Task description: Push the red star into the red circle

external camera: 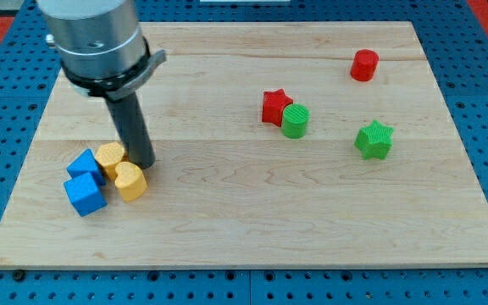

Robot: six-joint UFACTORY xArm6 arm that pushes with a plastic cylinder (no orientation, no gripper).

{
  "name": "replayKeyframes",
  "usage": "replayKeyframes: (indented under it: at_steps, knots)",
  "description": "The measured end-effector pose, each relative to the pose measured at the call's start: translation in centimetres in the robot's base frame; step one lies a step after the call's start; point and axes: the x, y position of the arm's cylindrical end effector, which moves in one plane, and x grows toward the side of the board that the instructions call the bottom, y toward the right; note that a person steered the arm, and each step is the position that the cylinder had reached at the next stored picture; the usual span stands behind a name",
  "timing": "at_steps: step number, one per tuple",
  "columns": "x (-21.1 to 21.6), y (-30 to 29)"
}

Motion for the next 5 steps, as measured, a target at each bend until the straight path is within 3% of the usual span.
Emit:
replayKeyframes:
  at_steps: [5]
  knots:
    - [-3.1,0.7]
